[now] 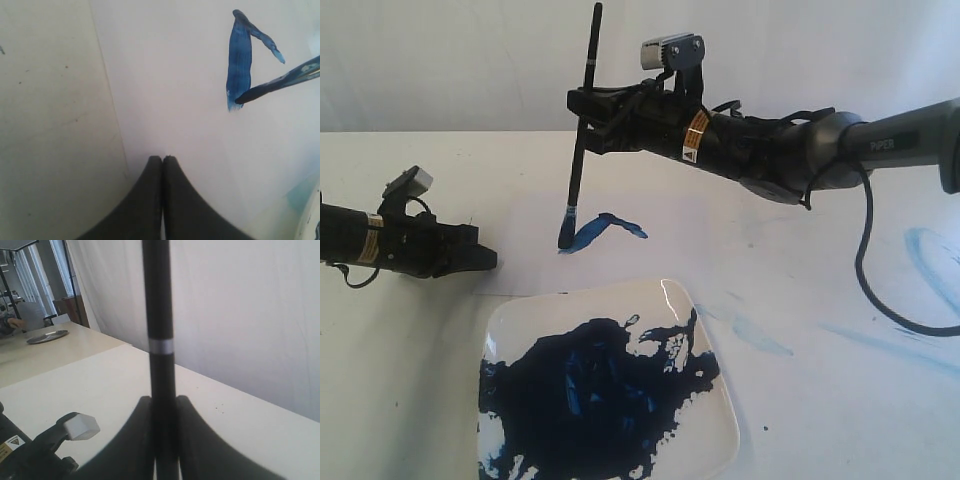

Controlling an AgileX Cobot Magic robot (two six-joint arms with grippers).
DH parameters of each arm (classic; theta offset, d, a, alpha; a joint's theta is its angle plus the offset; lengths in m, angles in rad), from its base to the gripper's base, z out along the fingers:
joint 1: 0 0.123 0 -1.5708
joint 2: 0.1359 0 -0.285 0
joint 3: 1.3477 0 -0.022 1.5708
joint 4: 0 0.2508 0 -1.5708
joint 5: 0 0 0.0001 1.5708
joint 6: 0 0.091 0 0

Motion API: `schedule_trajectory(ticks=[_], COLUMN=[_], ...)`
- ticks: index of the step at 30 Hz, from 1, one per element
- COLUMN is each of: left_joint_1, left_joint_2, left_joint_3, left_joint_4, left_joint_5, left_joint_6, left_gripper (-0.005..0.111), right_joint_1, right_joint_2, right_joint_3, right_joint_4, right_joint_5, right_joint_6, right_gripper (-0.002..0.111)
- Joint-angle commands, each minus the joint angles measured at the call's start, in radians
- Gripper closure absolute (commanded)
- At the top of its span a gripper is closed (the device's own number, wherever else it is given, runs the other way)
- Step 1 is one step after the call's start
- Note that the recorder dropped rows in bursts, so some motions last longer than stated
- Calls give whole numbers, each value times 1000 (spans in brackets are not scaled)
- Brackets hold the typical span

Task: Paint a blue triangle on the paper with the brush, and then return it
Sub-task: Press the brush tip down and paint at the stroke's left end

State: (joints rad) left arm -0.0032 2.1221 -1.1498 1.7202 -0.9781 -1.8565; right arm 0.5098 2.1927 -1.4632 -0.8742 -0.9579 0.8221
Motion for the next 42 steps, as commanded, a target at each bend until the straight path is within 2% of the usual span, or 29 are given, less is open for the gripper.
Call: schedule_trajectory(ticks=[1,42], left_joint_1=[2,2], left_joint_2=[12,12], left_joint_3=[3,3], left_joint_4=[24,24], left_joint_5=[32,32], left_joint_6=[1,6], left_gripper=[107,107], right_joint_1=[1,1], right_joint_2=[-1,-1], right_joint_3=[-1,-1], right_joint_4=[2,-26], right_joint_5=[-7,76], right_joint_6=[-8,-8], right_gripper=[108,108])
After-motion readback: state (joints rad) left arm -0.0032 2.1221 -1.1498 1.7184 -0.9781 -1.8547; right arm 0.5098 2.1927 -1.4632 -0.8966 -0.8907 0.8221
